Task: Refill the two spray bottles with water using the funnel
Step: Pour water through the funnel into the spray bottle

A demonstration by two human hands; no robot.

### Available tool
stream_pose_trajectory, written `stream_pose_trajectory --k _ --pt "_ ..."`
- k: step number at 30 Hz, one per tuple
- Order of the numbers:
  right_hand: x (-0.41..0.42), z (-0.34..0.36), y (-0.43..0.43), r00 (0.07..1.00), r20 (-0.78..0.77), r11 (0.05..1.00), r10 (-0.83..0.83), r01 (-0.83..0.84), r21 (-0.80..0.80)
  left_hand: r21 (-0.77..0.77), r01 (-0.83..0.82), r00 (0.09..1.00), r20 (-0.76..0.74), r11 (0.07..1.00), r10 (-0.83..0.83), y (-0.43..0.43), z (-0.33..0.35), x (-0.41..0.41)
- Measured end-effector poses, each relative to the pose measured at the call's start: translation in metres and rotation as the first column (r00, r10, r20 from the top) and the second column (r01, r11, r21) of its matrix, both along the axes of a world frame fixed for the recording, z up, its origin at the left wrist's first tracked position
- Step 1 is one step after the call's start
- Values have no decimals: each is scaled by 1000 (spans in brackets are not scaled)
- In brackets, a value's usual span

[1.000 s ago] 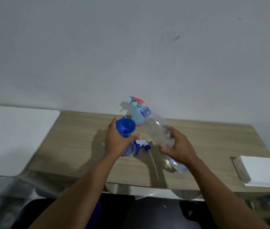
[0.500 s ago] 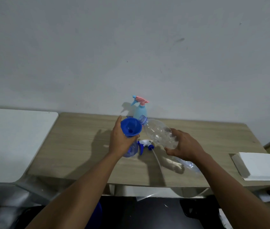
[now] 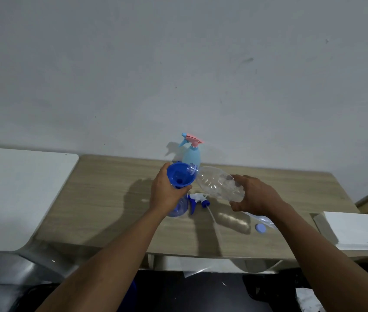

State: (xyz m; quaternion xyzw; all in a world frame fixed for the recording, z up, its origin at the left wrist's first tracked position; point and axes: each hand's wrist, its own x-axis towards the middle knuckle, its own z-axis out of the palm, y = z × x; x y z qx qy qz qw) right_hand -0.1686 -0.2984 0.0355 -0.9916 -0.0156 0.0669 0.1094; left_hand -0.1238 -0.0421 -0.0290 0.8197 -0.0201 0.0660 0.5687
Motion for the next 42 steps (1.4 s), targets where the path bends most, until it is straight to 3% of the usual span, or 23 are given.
stream_pose_trajectory --k 24,42 --pt "9 20 -3 999 -8 967 46 -46 -249 -19 21 1000 -5 1000 -21 -3 6 -2" --pt "10 29 -2 998 0 945 58 -55 -323 -11 27 1000 1 1000 -27 -3 0 0"
